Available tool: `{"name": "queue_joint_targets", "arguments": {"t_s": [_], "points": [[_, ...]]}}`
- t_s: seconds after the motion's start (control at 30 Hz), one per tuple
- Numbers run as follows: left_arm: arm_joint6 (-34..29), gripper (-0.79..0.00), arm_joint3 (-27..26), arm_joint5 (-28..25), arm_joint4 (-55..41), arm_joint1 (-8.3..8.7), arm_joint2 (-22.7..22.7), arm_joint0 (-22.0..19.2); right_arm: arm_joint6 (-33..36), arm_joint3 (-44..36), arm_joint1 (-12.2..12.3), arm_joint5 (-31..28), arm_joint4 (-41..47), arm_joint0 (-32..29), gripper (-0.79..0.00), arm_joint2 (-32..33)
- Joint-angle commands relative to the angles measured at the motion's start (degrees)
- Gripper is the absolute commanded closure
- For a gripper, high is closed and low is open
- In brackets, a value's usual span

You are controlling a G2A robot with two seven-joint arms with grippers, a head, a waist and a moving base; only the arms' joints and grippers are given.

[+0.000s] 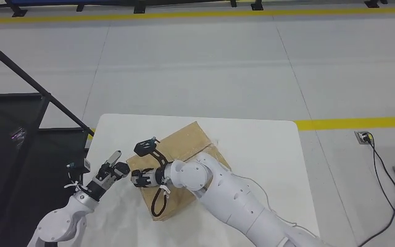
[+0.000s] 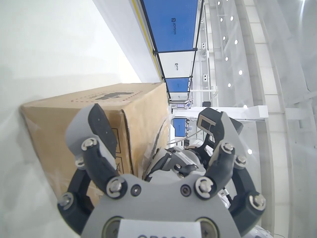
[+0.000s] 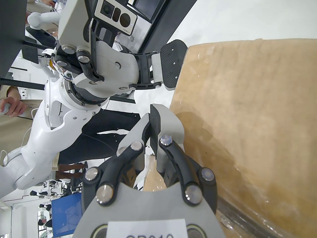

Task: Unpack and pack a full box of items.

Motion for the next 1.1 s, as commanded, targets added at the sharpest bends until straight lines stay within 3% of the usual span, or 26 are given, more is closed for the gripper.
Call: {"name": "queue_joint_targets", "arguments": {"t_s": [0.0,0.3,0.5,0.67,0.9,1.07], "points": [[-0.1,-0.785,0.1,0.1,0.1,-0.02,0.3,-0.4,1.0,0.4,0.0,0.3,0.3,0.1,0.000,0.4],[-0.6,-0.785,0.6,0.8,0.8,-0.27,2.6,-3.7,-1.5,1.6,0.3,-1.1,0.0,0.0,0.000,3.1],[-0.5,-0.785,1.3,1.8,0.6,-0.56,4.6,-6.9,-3.4,-2.5,2.6,0.4,-2.8,-2.3,0.000,7.9],[-0.7,-0.785,2.3,2.4,0.6,-0.85,6.4,-9.7,-5.4,-14.8,6.4,2.2,-7.4,-9.9,0.000,15.7],[-1.0,-0.785,4.2,2.8,1.2,-1.15,8.5,-13.3,-3.1,-41.8,11.6,2.5,-14.5,-29.0,0.000,28.9],[-1.4,-0.785,6.0,3.1,1.7,-1.35,9.6,-16.2,-4.0,-50.4,13.2,3.6,-14.7,-37.1,0.000,35.2]]}}
